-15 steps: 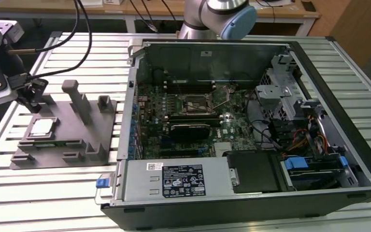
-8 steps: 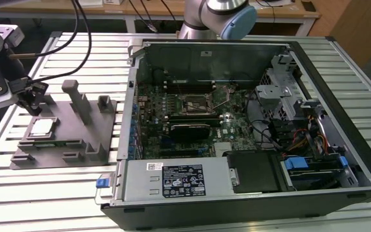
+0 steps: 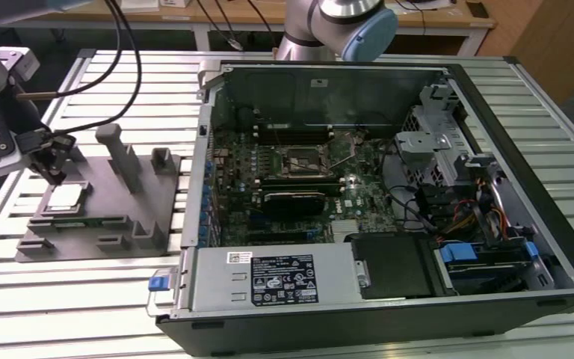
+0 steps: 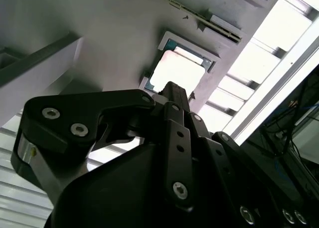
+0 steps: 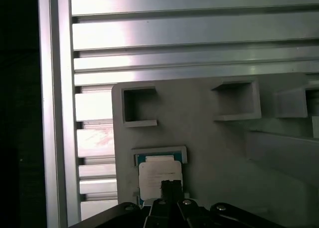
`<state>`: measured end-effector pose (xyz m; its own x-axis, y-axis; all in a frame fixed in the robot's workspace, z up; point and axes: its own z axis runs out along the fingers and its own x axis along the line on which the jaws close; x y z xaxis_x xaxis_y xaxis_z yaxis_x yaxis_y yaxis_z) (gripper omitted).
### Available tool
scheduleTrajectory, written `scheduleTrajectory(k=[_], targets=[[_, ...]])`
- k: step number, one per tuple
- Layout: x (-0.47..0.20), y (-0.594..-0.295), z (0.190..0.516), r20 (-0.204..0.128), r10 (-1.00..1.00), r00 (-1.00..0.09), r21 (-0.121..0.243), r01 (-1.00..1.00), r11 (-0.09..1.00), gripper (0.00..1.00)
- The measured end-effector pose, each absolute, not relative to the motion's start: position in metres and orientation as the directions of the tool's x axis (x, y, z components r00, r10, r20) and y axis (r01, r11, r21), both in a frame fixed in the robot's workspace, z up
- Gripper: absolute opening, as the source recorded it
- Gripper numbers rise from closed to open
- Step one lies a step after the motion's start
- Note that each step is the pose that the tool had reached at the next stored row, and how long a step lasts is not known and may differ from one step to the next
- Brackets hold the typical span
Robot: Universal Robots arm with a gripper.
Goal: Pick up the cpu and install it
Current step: 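Pick up the cpu and move it towards the insertion slot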
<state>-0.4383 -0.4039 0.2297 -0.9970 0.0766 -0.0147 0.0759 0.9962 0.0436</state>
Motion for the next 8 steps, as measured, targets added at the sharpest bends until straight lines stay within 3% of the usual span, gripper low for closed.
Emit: scheduleTrajectory(k=[8], targets=[[-0.4391,-0.4057,0.2188,-0.014,0.075,-0.997,0.044,0.075,0.996,0.11]])
